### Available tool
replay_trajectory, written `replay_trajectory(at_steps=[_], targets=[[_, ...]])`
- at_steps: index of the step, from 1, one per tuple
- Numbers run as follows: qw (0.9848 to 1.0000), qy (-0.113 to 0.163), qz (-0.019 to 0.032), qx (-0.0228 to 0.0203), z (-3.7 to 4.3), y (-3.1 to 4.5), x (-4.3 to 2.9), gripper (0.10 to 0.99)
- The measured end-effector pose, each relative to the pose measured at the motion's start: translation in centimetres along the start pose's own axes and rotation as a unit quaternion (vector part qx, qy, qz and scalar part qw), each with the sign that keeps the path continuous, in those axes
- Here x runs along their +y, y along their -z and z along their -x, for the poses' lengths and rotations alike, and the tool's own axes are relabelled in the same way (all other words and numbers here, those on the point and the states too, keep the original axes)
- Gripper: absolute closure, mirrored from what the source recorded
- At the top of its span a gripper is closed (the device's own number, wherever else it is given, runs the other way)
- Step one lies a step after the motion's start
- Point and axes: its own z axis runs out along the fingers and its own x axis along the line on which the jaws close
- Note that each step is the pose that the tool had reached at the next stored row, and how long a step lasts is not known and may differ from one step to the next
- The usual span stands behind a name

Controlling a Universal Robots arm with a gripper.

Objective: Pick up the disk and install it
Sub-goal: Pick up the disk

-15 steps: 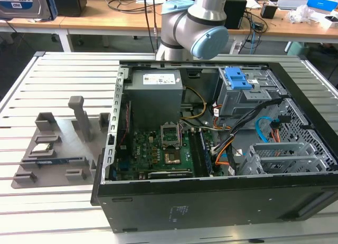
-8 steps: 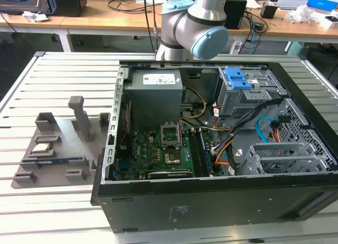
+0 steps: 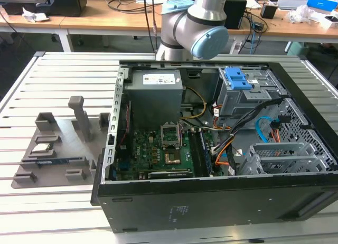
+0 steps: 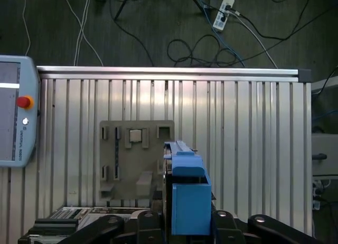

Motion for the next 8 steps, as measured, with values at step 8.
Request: replay_trajectory(at_steps=[8], targets=[[1.0000,0.000,0.0000,-0.0007,-0.01,-0.13,-0.08,0.722]])
